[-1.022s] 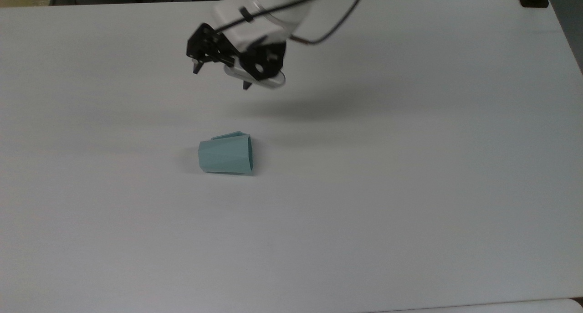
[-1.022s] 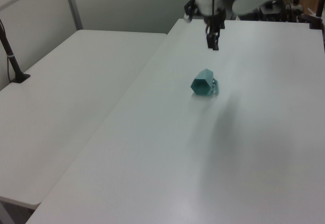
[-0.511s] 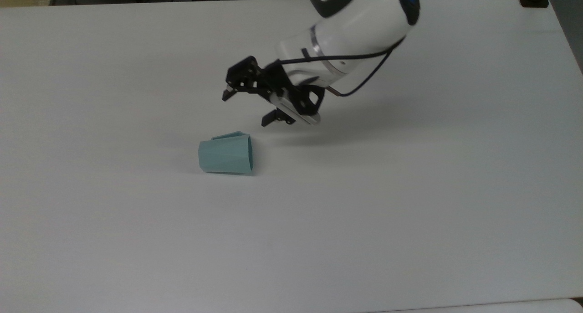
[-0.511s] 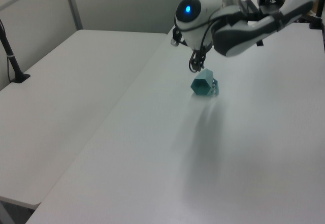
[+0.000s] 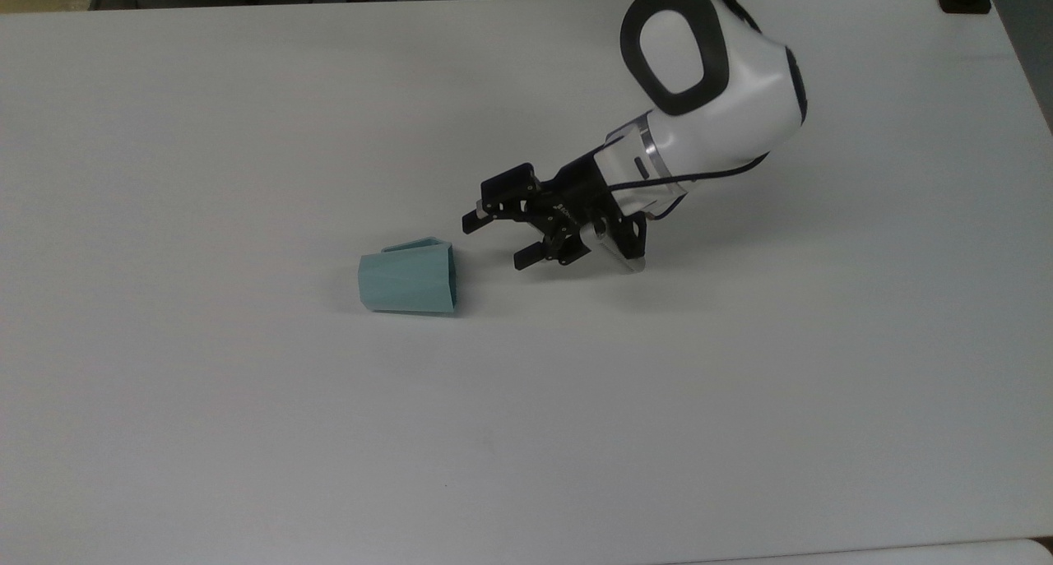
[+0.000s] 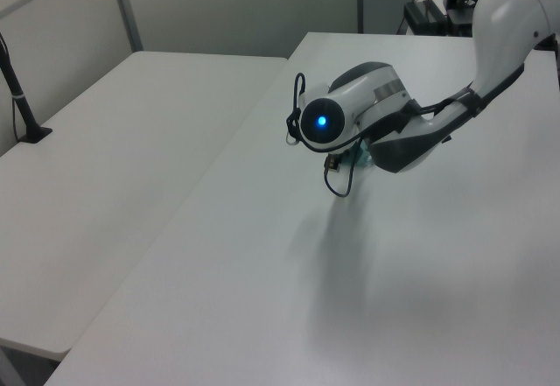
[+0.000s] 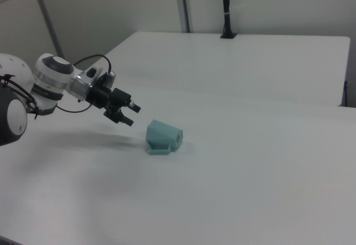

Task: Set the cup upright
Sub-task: 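Move the open gripper down toward the open rim of the teal cup, then push the gripper fingers into the cup rim and close on its wall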

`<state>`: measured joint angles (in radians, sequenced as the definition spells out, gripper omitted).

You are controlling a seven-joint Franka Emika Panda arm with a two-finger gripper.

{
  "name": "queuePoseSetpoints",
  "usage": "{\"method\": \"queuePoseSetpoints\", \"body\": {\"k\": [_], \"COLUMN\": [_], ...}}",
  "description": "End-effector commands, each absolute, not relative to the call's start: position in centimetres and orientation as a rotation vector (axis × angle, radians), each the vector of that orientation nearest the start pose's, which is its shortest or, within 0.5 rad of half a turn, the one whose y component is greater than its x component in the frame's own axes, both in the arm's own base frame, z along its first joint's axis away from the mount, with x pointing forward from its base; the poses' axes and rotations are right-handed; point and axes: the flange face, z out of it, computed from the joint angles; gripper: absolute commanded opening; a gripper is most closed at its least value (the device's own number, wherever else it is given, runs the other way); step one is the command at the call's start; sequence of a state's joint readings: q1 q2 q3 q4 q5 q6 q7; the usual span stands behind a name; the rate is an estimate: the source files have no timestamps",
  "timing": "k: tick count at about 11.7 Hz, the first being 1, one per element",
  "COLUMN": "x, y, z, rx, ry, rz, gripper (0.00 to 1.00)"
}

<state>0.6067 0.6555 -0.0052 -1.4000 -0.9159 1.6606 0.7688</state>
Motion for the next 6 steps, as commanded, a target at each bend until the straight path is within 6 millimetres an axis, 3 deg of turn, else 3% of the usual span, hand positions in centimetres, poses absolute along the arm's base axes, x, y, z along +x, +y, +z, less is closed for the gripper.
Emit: {"method": "queuePoseSetpoints", "body": {"k": [1, 6], "x": [62.7, 63.8], "y": [32.3, 30.0], "z": [31.0, 29.2], "rx": [2.159, 2.112], "ry": [0.153, 0.180], "rz": [0.313, 0.276], "gripper": [1.00, 1.00]}}
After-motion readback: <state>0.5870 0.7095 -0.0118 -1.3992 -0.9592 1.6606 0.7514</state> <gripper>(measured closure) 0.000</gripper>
